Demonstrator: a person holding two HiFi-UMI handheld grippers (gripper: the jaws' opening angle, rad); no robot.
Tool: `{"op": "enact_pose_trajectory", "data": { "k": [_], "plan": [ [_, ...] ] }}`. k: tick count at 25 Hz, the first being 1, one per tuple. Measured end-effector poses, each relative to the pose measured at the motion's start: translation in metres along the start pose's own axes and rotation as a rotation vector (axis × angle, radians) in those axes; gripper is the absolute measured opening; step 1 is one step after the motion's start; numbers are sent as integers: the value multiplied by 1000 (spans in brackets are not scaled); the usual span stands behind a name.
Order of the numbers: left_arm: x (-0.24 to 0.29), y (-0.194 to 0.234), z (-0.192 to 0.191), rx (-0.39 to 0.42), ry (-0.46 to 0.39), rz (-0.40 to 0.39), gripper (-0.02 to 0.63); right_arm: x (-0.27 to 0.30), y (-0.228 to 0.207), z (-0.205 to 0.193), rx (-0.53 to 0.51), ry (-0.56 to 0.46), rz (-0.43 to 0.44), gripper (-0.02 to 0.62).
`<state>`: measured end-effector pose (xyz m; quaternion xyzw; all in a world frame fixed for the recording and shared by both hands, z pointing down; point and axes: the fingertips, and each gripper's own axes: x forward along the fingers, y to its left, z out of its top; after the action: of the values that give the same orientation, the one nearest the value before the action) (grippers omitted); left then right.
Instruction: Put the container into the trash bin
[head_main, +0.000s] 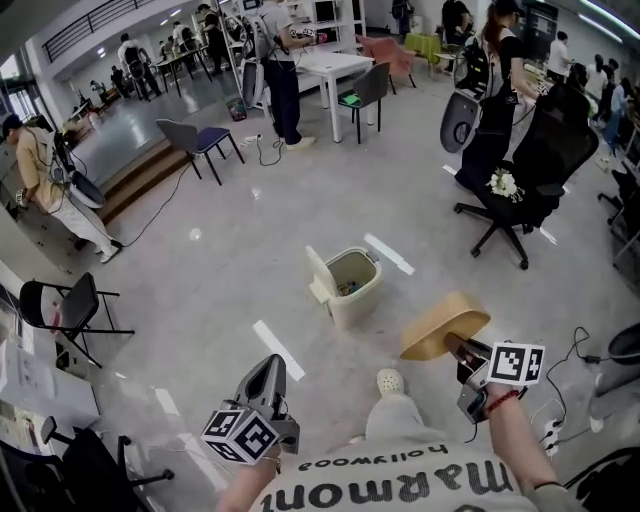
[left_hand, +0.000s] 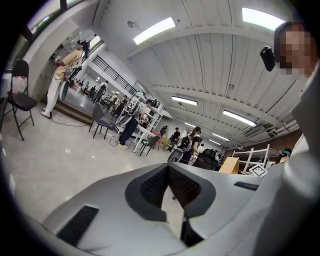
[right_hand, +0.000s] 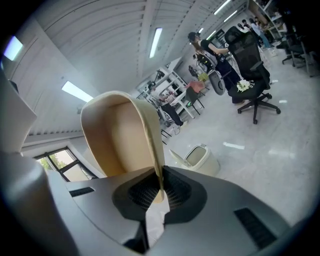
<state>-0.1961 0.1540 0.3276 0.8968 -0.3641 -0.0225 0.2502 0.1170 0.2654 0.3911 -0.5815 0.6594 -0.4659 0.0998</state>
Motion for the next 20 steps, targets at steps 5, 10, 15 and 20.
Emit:
{"op": "enact_pose_trajectory", "data": {
  "k": [5,10,15,20],
  "plan": [
    [31,20,5,-18,-3,37,-9,38,-8,26,-2,32,22,14],
    [84,28,17,-33,-27,68,-9,79,-23,71,-4,68,56,14],
    [151,26,42,-9,-88,63,-9,129,-34,125,-57,123,97,14],
    [195,21,47,-7,-131,101,-9,165,-47,174,-111,169,149,14]
  ]
}}
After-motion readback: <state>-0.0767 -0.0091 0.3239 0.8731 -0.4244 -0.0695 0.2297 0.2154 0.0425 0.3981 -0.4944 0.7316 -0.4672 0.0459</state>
